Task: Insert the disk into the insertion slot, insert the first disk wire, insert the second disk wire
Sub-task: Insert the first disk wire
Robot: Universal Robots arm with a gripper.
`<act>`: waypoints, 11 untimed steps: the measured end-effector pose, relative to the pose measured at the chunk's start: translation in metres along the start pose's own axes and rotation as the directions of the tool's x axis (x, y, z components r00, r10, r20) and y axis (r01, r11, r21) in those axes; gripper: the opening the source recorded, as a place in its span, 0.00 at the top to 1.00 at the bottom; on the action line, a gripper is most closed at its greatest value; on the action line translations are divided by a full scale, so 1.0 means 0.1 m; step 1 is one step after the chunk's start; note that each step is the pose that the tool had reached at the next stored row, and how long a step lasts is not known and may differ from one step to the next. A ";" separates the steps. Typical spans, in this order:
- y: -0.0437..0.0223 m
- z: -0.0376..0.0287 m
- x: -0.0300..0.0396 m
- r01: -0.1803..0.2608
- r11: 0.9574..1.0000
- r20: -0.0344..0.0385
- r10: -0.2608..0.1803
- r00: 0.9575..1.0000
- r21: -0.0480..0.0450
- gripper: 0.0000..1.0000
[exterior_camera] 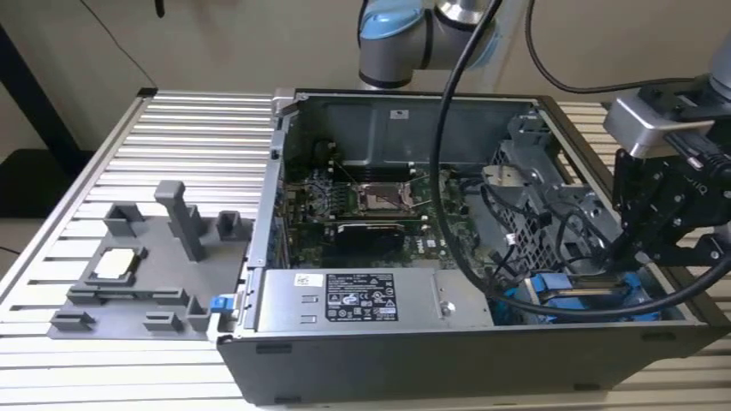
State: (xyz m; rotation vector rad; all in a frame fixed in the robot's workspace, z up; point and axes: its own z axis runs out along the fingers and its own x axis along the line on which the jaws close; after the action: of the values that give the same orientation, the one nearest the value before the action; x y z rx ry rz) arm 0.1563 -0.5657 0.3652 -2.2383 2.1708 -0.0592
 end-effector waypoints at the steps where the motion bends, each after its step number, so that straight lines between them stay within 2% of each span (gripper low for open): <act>1: -0.003 0.008 0.002 0.000 1.000 0.002 0.000 1.000 -0.001 0.81; 5: -0.014 0.042 0.011 -0.003 1.000 0.016 0.003 1.000 -0.002 0.81; 11: -0.035 0.090 0.014 -0.010 1.000 0.025 0.010 1.000 -0.011 0.81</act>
State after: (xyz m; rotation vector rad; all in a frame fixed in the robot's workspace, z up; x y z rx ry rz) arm 0.1602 -0.5671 0.3563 -2.2217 2.1751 -0.0193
